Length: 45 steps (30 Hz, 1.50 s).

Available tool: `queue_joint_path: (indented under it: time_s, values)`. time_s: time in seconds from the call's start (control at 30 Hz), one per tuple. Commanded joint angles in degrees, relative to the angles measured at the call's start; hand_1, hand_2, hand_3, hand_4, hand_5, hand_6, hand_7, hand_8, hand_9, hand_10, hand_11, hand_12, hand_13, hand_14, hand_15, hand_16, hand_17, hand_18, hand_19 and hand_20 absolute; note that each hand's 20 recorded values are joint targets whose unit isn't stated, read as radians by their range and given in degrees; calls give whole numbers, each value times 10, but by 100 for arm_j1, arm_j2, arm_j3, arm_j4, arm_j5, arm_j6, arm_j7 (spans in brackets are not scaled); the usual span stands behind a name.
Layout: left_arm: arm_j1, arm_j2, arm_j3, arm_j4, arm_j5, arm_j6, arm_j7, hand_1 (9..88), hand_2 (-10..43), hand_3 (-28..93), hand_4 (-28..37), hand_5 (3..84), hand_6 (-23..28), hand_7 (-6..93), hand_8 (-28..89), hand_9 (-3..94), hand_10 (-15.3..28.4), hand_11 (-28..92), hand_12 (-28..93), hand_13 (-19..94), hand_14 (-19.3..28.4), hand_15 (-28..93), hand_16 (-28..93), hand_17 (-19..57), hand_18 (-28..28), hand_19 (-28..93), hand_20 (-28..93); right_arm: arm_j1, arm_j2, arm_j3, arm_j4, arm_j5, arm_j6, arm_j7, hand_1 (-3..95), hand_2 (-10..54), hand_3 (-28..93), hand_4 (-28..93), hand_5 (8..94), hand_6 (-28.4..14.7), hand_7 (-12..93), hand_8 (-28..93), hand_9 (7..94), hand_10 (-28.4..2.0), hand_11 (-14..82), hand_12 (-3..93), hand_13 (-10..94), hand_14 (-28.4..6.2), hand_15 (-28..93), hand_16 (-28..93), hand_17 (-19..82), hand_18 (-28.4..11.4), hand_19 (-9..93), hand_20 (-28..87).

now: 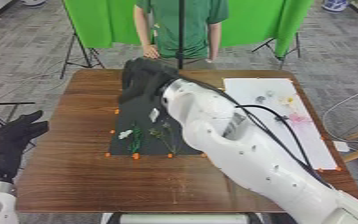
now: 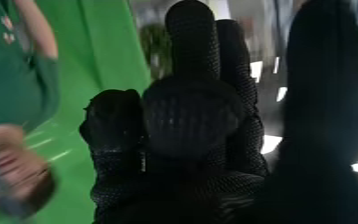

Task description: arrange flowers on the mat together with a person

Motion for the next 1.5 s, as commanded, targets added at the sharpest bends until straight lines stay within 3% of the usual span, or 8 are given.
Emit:
queue_joint_path:
  time_s: [0.03,0.17,0.27,0.5,0.73,0.93,1.03,1.5]
  values:
    - [283,-135,-112,-131,213,-96,-126,200,154,689,-283,443,41,121,-76,472,144,181,109,394,169,127,-3,92,102,32,175,-1952,970,2480,-327,2954,1506,-1585,342,-75,645,-162,662,-5,184,-76,728,-149,197,230,768,-89,420,268,387,-198,723,331]
    - [333,-171,-140,-177,293,-145,-132,201,146,690,-283,443,41,121,-76,472,144,181,110,394,170,126,-3,92,101,32,175,-2973,841,3558,-265,5734,505,-2290,218,-12,668,-160,542,-25,143,-78,512,-168,72,173,423,-159,138,227,193,-171,260,292]
    - [320,-179,-124,-214,457,-200,-160,201,141,689,-283,443,41,120,-76,472,144,180,110,394,170,126,-3,92,101,32,175,-3590,951,3914,-404,7385,398,-2198,156,18,657,-151,383,-30,74,-68,330,-165,17,133,220,-156,26,187,85,-146,114,241]
    - [302,-160,-46,-321,808,-447,-288,201,119,687,-283,440,41,117,-74,468,143,178,110,390,170,124,-2,89,102,30,173,-5080,778,4719,-1090,8018,995,-2492,100,40,659,-143,334,-31,44,-56,281,-161,2,115,164,-148,-26,175,39,-131,76,206]
    - [59,-117,173,-331,1093,-718,-363,200,107,683,-283,439,41,116,-73,465,143,176,111,388,169,119,-1,88,102,30,171,-5902,125,5117,-1276,7299,856,-3134,83,43,675,-146,358,-31,52,-59,303,-161,10,111,180,-140,-20,175,54,-132,69,201]
    - [-192,-91,355,-384,1118,-835,-270,200,94,683,-283,437,42,114,-73,463,143,175,112,387,168,117,0,87,103,31,171,-6271,-377,5290,-1327,7203,894,-3423,75,41,694,-151,365,-28,56,-62,314,-153,14,107,189,-124,-19,168,67,-127,52,199]
    - [-108,-125,322,-450,1146,-809,-232,200,89,684,-283,437,42,112,-72,463,143,174,112,387,168,116,1,87,103,31,170,-6281,-381,5333,-1352,7150,978,-3258,74,40,699,-156,371,-27,62,-64,323,-154,19,105,199,-126,-11,162,77,-130,47,205]
    - [-146,-102,358,-445,1087,-831,-235,216,54,692,-283,437,42,112,-71,463,142,173,113,388,169,115,3,87,106,35,172,-6190,-386,5394,-1283,6993,782,-3211,75,31,707,-157,398,-34,71,-66,341,-161,24,109,211,-141,12,157,89,-137,43,212]
